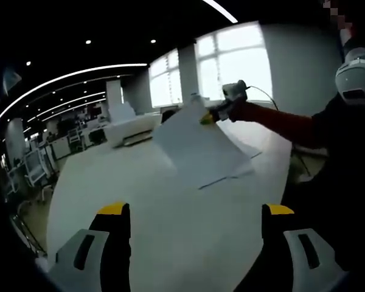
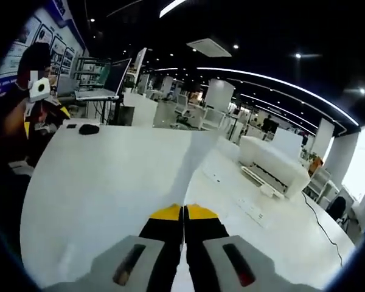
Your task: Organize the stack of printing papers by aligning and flattening the scattered papers on the table
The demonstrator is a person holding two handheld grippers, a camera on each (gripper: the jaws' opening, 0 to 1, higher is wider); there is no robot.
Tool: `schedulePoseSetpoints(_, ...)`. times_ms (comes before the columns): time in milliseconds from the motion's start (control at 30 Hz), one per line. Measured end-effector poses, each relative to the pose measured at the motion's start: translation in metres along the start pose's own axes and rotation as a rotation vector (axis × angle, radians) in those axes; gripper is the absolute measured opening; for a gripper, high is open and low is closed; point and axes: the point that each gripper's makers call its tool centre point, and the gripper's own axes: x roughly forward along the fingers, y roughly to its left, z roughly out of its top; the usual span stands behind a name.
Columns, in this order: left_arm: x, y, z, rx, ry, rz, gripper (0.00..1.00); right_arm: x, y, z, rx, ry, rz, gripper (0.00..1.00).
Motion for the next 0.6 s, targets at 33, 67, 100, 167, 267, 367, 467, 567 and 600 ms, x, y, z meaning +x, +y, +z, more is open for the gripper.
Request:
schedulePoseSetpoints(33, 0.0, 0.0, 0.0, 0.0, 0.0, 0.0, 0.91, 0.0, 0.0, 0.0, -0.001, 0.0, 0.0, 0.0)
schedulePoseSetpoints(67, 0.0, 0.0, 0.0, 0.0, 0.0, 0.0, 0.91, -0.001, 0.0, 0.001, 0.0, -0.002, 0.003, 0.0)
schedulePoseSetpoints(100, 0.0, 0.0, 0.0, 0.0, -0.001, 0.0, 0.91, -0.002, 0.0, 0.001, 0.0, -0.005, 0.006, 0.0)
schedulePoseSetpoints(167, 0.0, -0.001, 0.0, 0.0, -0.001, -0.002, 0.91, -0.004, 0.001, 0.003, -0.001, -0.008, 0.009, 0.0)
schedulePoseSetpoints(267, 0.001, -0.001, 0.0, 0.0, 0.001, -0.003, 0.91, -0.007, 0.003, 0.006, 0.0, -0.019, 0.016, 0.0)
schedulePoseSetpoints(367, 0.001, -0.001, 0.001, 0.0, 0.001, -0.004, 0.91, -0.011, 0.005, 0.01, -0.006, -0.025, 0.019, 0.0)
schedulePoseSetpoints(467, 0.001, -0.002, 0.002, 0.002, 0.0, -0.007, 0.91, -0.015, 0.007, 0.015, -0.008, -0.034, 0.026, 0.0)
schedulePoseSetpoints(567, 0.002, -0.002, 0.001, 0.001, 0.001, -0.008, 0.91, -0.02, 0.011, 0.023, -0.011, -0.051, 0.037, 0.0)
schedulePoseSetpoints(600, 0.003, -0.002, 0.001, 0.001, 0.002, -0.009, 0.91, -0.022, 0.012, 0.026, -0.011, -0.057, 0.04, 0.0)
